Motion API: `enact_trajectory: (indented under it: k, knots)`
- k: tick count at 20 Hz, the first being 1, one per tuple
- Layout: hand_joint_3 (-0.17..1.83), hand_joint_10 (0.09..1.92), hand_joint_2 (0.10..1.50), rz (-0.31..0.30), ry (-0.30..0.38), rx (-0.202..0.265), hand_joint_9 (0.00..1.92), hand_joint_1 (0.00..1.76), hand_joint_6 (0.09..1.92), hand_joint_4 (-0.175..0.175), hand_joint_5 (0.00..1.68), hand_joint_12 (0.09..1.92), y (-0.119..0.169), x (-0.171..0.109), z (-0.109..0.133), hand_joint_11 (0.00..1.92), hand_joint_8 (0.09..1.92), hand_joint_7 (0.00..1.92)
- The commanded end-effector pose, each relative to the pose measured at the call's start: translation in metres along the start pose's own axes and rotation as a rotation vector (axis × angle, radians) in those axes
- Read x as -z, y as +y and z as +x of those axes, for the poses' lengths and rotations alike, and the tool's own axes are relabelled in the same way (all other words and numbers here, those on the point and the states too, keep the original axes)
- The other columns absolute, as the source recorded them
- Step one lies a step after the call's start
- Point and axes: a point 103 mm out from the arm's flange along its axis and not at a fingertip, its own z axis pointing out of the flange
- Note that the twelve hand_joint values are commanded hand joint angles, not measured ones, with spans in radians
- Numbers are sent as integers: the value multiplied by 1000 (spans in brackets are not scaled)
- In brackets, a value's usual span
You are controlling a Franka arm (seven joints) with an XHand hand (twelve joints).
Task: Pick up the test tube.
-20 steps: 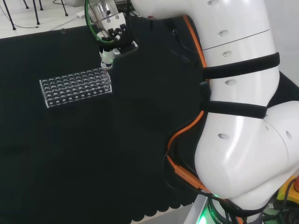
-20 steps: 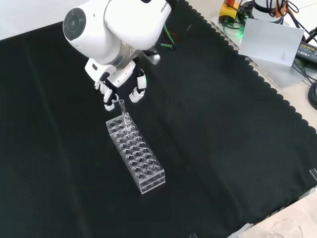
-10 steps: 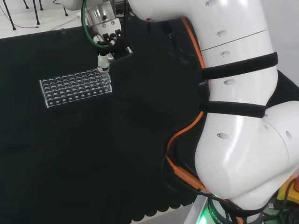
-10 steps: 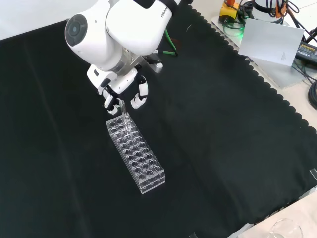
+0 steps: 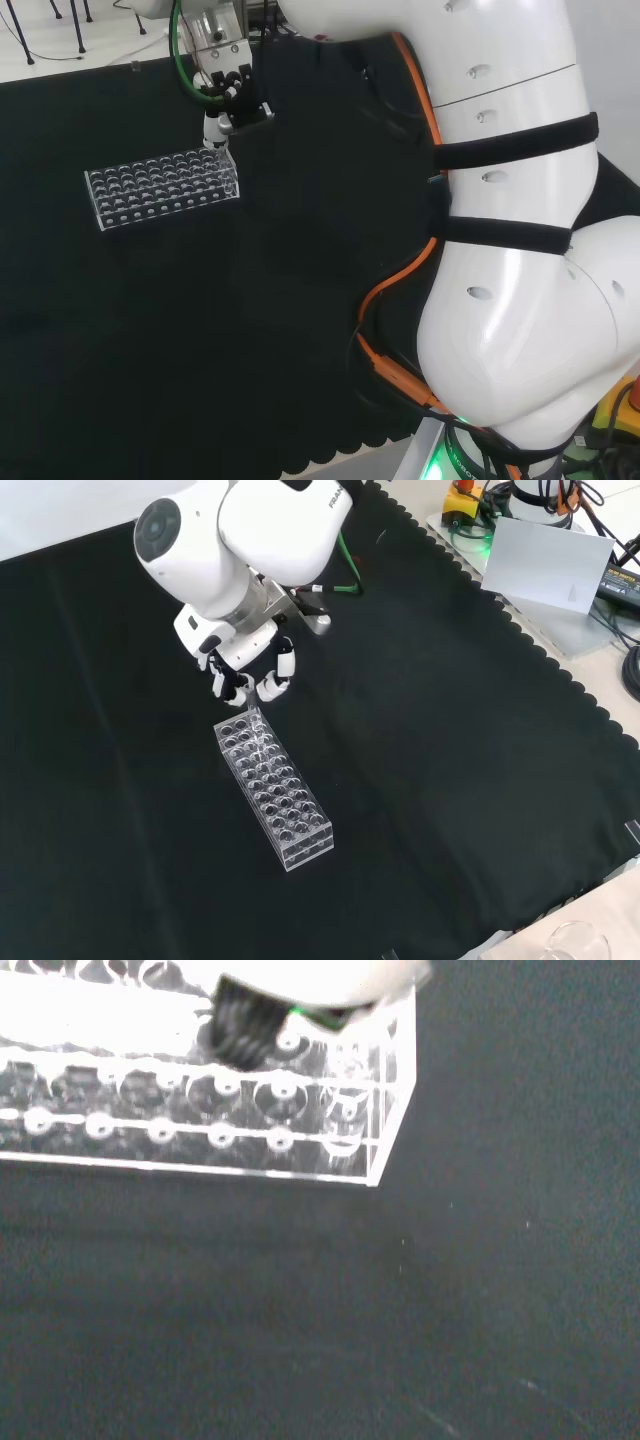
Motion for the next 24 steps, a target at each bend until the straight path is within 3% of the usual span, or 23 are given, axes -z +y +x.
enact_trajectory:
  k: [1, 4, 9, 16, 24]
  knots:
    - [480, 733, 749, -143, 16, -87, 1325, 1333, 604, -175, 1164, 1103, -3, 15, 6, 1140, 598, 1367]
    - [497, 873, 731, -182, 29, -86, 1505, 1330, 449, -175, 1225, 1089, -4, 18, 5, 1318, 603, 1406]
    - [451, 956, 736, -200, 37, -66, 1592, 1333, 220, -175, 1325, 1145, -5, 21, 5, 1407, 509, 1455]
    - [472, 942, 718, -194, 52, -51, 1606, 1336, 146, -175, 1364, 1137, -9, 30, -2, 1418, 472, 1478]
    - [486, 938, 711, -214, 88, -28, 1612, 1336, 115, -175, 1379, 1135, -28, 65, -22, 1420, 496, 1470]
